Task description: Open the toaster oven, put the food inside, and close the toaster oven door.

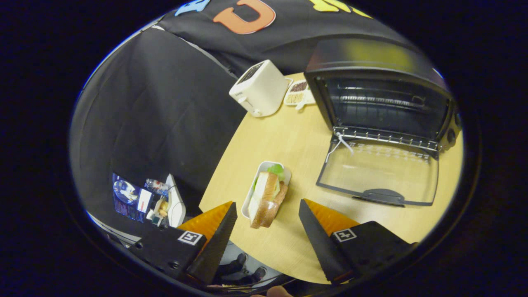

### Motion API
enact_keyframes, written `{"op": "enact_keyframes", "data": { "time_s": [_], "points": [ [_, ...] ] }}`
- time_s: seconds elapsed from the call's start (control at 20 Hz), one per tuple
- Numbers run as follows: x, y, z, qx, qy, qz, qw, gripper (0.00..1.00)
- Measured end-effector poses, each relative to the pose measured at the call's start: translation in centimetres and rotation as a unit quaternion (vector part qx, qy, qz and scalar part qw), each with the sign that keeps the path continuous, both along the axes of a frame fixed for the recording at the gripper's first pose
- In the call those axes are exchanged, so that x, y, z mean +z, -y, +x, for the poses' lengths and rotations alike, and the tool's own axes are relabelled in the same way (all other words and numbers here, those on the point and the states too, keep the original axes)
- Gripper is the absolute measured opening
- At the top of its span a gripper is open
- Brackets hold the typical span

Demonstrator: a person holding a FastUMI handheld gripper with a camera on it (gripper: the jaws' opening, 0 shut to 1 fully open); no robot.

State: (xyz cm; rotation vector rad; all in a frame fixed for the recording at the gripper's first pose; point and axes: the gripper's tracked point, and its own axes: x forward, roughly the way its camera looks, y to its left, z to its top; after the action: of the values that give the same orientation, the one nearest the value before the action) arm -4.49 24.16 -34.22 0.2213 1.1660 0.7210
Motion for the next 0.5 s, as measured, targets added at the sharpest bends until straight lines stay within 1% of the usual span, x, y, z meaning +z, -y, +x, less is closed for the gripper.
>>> {"op": "enact_keyframes", "data": {
  "time_s": [0.15,0.25,0.35,0.4,0.5],
  "points": [
    [-2.4,-0.9,0.5,0.005,-0.03,-0.01,0.999,0.98],
    [-3.8,-1.8,1.2,-0.003,-0.055,-0.007,0.998,0.96],
    [-4.8,-2.4,1.6,-0.01,-0.09,0.005,0.996,0.92],
    [-5.1,-2.8,1.7,-0.01,-0.106,0.012,0.994,0.86],
    [-5.9,-3.5,1.2,-0.007,-0.137,0.022,0.99,0.81]
  ]
}}
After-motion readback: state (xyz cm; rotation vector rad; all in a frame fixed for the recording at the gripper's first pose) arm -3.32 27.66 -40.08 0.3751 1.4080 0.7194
